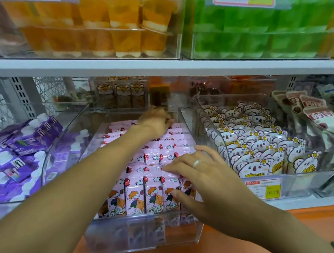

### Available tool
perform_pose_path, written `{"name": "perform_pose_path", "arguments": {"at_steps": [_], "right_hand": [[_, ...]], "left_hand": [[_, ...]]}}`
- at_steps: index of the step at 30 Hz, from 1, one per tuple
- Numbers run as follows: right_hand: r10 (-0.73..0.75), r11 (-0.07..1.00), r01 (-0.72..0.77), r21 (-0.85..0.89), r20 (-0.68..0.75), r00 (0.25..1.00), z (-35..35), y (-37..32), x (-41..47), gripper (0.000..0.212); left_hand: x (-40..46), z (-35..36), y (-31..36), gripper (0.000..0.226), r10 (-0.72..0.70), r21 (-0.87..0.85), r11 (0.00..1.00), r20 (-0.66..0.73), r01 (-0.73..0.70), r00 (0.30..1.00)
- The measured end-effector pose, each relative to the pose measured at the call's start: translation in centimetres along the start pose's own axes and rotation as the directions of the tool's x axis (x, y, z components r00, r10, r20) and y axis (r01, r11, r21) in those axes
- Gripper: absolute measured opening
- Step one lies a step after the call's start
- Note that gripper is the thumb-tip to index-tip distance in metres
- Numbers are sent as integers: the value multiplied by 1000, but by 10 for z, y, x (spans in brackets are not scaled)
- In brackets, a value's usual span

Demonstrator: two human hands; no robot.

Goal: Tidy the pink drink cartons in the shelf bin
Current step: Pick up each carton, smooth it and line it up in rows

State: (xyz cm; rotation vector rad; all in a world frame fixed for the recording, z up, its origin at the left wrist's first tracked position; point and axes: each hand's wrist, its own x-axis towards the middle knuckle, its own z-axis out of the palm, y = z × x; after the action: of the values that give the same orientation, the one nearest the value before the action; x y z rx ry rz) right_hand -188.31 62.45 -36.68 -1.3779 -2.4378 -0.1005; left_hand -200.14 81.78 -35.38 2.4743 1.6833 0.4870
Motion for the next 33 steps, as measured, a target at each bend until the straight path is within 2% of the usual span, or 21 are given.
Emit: {"name": "perform_pose_path", "arguments": {"at_steps": [2, 5, 9, 13, 15, 17, 20, 22, 24, 28, 31, 33], "right_hand": [[0, 1000, 0, -5, -4, 1000, 1, 0, 0, 37], [-2, 1000, 2, -13, 5, 1000, 0, 1, 0, 37], [0, 999, 0, -39, 11, 1000, -1, -1, 1, 36], [2, 998, -1, -60, 15, 1000, -2, -2, 2, 38], [-7, 998, 8, -64, 9, 1000, -2, -1, 2, 38], [-10, 998, 11, -61, 8, 1000, -2, 0, 2, 38], [-18, 997, 18, -69, 1, 1000, -1, 0, 3, 38], [-23, 997, 22, -72, -9, 1000, 0, -1, 3, 38], [-28, 997, 27, -75, -15, 999, -1, -1, 3, 39], [10, 999, -3, 44, -142, 990, -6, -6, 4, 37], [147, 955, -52, 291, -315, 938, -11, -19, 6, 29], [237, 872, -66, 485, -299, 924, -13, -30, 8, 33]], "left_hand": [[-3, -2, -1, 29, 50, 36, 998, -7, -50, 999], [-5, -7, -4, 27, 148, 78, 987, -107, -140, 983], [-2, -9, 0, 26, 145, 93, 985, 11, -145, 989], [3, -9, 7, 12, -26, -198, 980, -10, 24, 1000], [2, -14, 8, 6, -73, -282, 959, -97, 43, 993], [0, -21, 9, 5, -160, -458, 887, -187, 58, 969], [-12, -28, 13, 17, -334, -725, 685, -228, 70, 914], [-34, -33, 14, 23, -464, -837, 547, -287, 17, 838], [-67, -41, 15, 19, -533, -905, 416, -326, -93, 781], [-132, -52, 14, 3, -512, -894, 379, -417, -238, 751], [-170, -57, 15, 9, -469, -888, 372, -432, -271, 770], [-186, -60, 18, 10, -425, -904, 350, -387, -246, 819]]}}
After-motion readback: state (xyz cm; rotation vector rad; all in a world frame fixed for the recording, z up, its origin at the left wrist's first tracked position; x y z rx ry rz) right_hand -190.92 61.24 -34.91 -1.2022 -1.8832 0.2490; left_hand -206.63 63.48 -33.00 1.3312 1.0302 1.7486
